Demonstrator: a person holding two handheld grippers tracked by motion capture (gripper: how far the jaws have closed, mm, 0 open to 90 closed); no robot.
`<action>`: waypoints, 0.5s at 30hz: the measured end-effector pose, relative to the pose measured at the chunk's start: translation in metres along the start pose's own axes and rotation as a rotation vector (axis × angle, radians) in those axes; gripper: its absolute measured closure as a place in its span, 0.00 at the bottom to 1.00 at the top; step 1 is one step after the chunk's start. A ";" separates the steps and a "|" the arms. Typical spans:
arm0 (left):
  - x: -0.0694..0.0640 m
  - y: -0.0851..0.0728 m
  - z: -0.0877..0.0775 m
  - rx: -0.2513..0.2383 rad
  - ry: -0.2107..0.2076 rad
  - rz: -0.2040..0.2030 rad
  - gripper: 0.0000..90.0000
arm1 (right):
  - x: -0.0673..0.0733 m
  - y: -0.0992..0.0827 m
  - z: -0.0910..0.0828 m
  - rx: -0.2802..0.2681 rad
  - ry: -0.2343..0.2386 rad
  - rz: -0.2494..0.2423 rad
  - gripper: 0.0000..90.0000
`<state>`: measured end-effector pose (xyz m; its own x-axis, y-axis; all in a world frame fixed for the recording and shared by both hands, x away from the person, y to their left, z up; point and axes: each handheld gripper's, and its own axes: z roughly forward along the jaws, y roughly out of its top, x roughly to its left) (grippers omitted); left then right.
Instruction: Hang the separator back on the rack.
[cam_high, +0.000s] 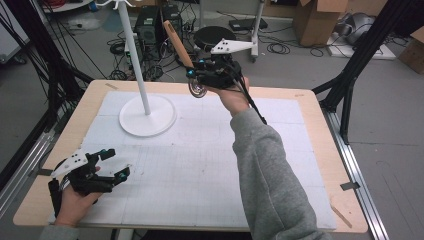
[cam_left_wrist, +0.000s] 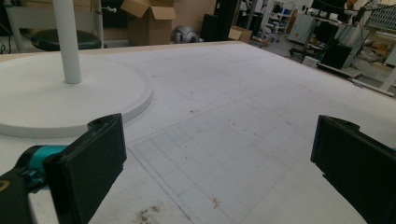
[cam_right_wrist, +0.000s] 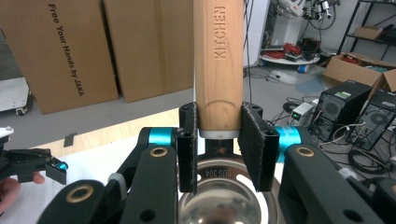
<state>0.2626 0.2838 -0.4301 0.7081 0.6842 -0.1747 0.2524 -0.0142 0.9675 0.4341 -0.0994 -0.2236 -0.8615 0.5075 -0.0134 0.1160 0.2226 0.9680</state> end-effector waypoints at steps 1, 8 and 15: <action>0.000 0.000 0.000 0.000 0.000 0.000 0.04 | 0.000 0.001 0.001 -0.002 -0.001 0.001 0.78; 0.001 0.000 0.000 0.002 0.005 0.002 0.04 | -0.001 0.003 0.009 -0.006 -0.004 0.010 0.78; 0.002 -0.001 0.001 0.001 0.008 0.002 0.04 | 0.000 0.007 0.014 -0.008 -0.004 0.009 0.78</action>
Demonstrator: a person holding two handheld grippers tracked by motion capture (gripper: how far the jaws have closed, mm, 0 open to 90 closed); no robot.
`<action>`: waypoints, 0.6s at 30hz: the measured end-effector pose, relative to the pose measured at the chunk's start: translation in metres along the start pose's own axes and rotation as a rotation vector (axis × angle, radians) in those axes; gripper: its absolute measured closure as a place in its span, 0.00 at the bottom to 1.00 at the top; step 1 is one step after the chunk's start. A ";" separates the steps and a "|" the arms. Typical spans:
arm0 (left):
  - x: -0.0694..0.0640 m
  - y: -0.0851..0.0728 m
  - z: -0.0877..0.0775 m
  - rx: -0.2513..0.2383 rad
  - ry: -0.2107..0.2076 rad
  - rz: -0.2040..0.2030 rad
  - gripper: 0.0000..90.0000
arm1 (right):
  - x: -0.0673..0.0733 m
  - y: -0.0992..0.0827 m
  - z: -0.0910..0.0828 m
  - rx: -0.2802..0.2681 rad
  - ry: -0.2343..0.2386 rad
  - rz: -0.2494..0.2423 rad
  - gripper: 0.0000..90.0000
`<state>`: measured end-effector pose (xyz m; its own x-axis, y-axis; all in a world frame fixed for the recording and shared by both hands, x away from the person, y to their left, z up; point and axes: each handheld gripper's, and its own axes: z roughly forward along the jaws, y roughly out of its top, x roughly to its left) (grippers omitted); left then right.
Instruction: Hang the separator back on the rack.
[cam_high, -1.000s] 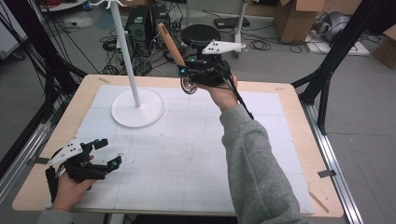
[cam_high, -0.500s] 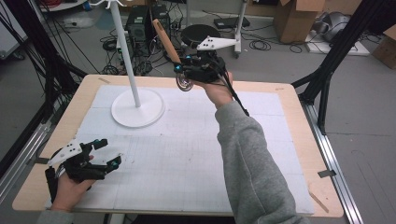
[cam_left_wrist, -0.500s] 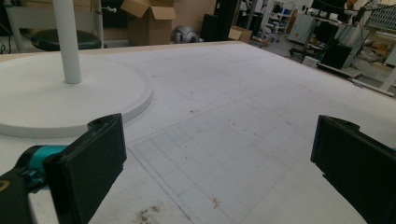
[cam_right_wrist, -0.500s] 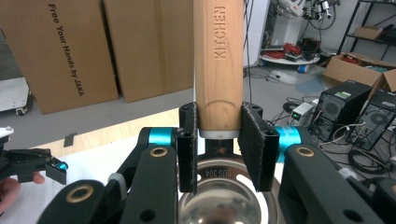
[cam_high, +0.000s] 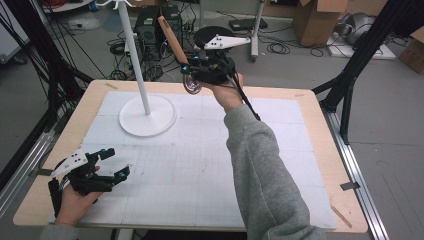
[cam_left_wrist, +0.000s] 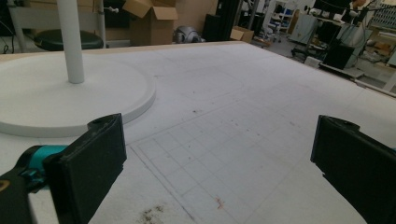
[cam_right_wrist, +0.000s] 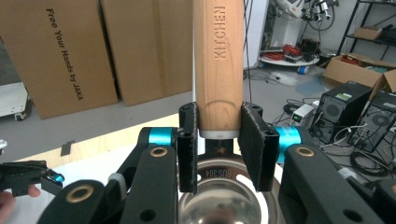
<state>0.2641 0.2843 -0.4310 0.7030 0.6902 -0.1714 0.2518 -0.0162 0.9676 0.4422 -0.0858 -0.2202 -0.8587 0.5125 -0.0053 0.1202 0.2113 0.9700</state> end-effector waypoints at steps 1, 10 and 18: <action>0.000 0.000 0.000 0.001 0.001 0.000 0.04 | 0.000 0.001 0.001 -0.002 -0.003 -0.001 0.78; 0.000 0.000 0.000 0.001 -0.002 -0.003 0.04 | 0.001 0.006 0.007 -0.005 -0.004 0.004 0.78; -0.001 0.000 0.000 0.004 -0.003 0.002 0.04 | 0.003 0.010 0.011 -0.011 0.003 0.003 0.78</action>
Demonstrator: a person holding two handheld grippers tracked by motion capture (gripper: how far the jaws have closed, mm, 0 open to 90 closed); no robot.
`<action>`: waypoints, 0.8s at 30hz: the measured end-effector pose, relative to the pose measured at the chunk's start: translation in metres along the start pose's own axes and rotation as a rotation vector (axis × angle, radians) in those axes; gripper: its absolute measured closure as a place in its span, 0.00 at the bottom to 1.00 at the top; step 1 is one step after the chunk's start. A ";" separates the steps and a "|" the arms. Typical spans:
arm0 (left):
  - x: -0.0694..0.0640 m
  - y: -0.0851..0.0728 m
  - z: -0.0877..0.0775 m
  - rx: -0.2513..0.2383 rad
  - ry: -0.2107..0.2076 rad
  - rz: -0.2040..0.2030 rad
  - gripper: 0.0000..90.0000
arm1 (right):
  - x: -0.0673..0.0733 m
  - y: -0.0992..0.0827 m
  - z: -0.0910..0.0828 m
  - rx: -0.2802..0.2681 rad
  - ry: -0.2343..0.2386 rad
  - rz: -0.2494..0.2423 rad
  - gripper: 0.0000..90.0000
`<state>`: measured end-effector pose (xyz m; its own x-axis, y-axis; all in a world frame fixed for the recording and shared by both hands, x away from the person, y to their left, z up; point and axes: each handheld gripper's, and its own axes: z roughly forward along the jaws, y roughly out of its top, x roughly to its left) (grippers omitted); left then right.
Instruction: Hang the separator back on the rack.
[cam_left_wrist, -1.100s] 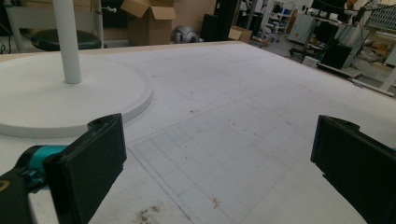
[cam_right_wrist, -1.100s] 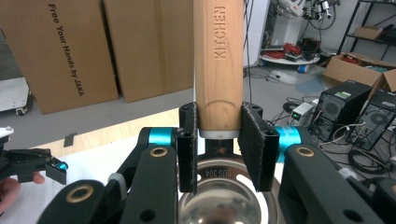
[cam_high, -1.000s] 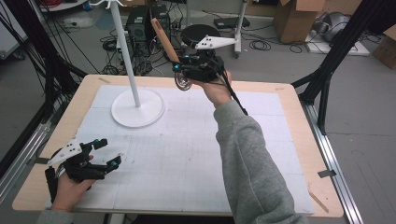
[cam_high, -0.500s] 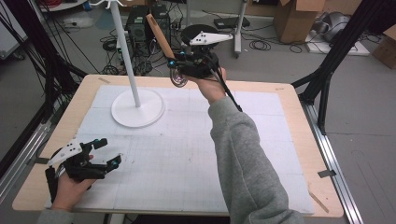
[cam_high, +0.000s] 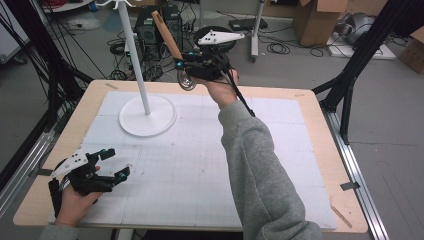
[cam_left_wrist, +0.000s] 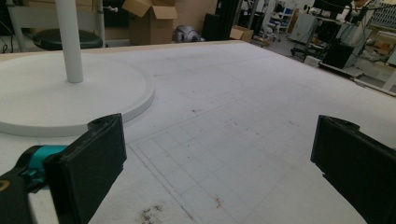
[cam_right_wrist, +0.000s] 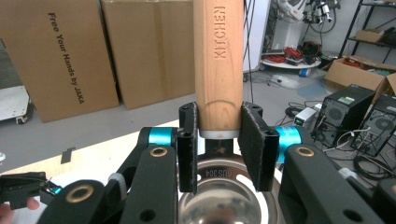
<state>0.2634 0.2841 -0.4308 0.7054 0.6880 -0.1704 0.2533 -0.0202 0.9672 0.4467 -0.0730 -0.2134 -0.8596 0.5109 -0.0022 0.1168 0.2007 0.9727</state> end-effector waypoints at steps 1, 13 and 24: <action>0.000 0.000 0.000 0.000 -0.001 -0.001 0.04 | 0.000 0.001 0.001 -0.001 -0.002 0.003 0.78; 0.002 0.001 -0.002 -0.012 0.004 -0.008 0.04 | -0.001 0.008 0.011 -0.004 -0.007 0.000 0.78; 0.002 0.000 -0.001 -0.012 0.002 -0.008 0.04 | 0.005 0.016 0.022 -0.008 -0.004 0.002 0.78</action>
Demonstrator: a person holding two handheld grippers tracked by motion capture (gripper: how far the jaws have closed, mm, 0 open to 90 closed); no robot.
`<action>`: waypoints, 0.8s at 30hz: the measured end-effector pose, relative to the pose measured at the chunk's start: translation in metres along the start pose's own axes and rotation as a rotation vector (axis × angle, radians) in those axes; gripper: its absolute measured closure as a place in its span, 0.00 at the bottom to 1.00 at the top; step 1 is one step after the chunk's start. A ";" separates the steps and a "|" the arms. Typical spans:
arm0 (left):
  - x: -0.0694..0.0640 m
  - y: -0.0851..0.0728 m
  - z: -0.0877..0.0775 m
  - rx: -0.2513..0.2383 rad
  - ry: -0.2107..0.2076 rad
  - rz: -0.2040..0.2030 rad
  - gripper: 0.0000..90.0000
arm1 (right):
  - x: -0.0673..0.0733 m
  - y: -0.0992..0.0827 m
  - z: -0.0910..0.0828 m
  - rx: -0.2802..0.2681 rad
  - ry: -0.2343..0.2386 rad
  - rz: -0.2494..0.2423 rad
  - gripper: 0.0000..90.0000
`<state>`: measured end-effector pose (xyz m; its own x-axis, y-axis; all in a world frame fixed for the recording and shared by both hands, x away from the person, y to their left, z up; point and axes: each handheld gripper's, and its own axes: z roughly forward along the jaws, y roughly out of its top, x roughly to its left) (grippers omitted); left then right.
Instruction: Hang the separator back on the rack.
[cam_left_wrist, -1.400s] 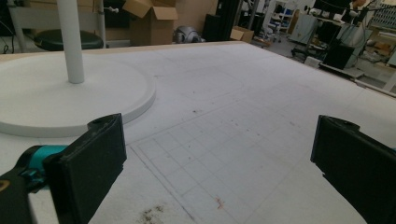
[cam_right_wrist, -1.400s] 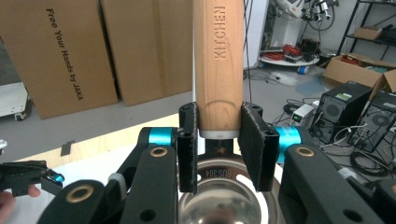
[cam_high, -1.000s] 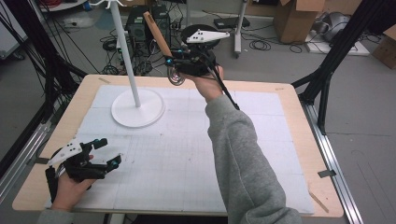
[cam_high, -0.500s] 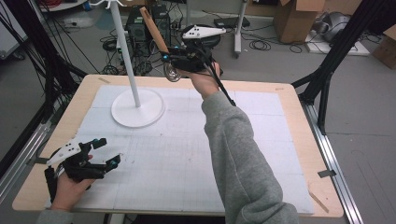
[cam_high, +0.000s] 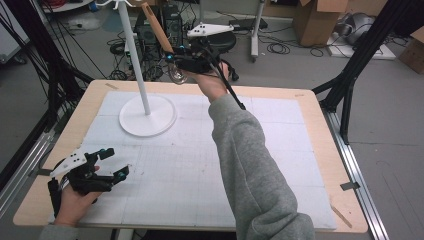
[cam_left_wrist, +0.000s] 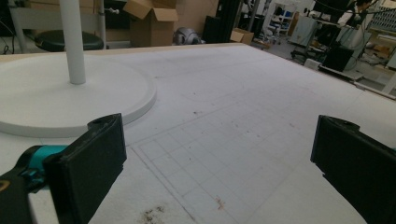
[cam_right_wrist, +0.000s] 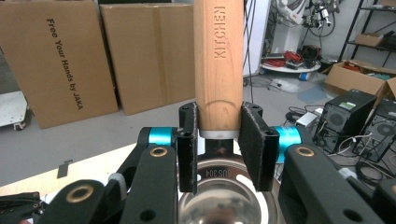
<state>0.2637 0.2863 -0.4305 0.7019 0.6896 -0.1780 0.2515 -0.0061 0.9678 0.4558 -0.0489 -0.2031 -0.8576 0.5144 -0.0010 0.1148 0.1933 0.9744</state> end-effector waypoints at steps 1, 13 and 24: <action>0.000 0.000 0.000 0.000 -0.003 -0.001 0.04 | 0.000 0.000 0.001 -0.003 0.001 0.000 0.78; 0.001 -0.001 -0.002 0.003 0.002 0.000 0.04 | 0.004 0.004 0.013 -0.020 -0.006 0.013 0.78; 0.001 -0.001 -0.003 0.005 0.006 -0.002 0.04 | 0.008 0.008 0.018 -0.027 0.004 0.014 0.78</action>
<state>0.2619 0.2887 -0.4314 0.6978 0.6937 -0.1787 0.2559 -0.0083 0.9667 0.4587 -0.0276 -0.1994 -0.8578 0.5137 0.0131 0.1129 0.1635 0.9801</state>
